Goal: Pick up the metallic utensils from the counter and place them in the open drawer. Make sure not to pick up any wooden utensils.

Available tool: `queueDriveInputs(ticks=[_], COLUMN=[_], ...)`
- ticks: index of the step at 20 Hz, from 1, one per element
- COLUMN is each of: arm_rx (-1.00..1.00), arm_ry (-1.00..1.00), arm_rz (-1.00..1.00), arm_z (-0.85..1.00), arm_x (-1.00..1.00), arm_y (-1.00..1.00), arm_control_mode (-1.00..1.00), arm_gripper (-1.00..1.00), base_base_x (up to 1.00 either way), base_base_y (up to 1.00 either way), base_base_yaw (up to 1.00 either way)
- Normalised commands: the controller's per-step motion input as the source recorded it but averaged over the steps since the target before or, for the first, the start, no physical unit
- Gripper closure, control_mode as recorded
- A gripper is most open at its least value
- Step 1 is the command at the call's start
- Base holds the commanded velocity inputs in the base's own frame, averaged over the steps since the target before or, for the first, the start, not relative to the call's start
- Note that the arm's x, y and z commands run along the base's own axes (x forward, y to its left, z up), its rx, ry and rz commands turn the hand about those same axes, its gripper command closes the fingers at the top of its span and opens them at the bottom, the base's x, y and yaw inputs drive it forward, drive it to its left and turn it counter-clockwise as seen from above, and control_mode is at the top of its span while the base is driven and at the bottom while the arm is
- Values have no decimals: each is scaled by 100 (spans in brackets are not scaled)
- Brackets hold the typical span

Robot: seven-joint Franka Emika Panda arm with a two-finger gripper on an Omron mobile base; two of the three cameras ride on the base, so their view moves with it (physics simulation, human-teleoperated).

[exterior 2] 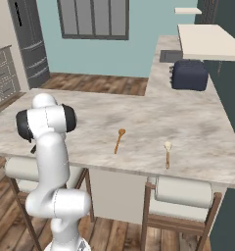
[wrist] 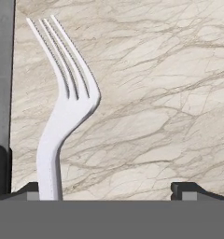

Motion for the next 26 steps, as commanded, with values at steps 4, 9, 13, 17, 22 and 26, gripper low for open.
queueDriveInputs(ticks=[4, 9, 13, 17, 22, 26], arm_rx=[0, 0, 0, 0, 5, 11], arm_ry=[0, 2, 1, 0, -2, -7], arm_rz=[0, 0, 0, 0, 0, 3], arm_z=[-1, -2, -6, 8, 89, 100], arm_x=[0, -2, 0, -7, -69, -87], arm_y=[0, 0, 0, -1, -5, -39], arm_control_mode=[-100, -100, -100, -100, -100, -100], arm_gripper=[100, 100, 100, 100, 100, 100], base_base_x=[0, 0, 0, 0, 0, 0], base_base_y=[0, 0, 0, 0, 0, 0], base_base_yaw=[0, 0, 0, 0, 0, 0])
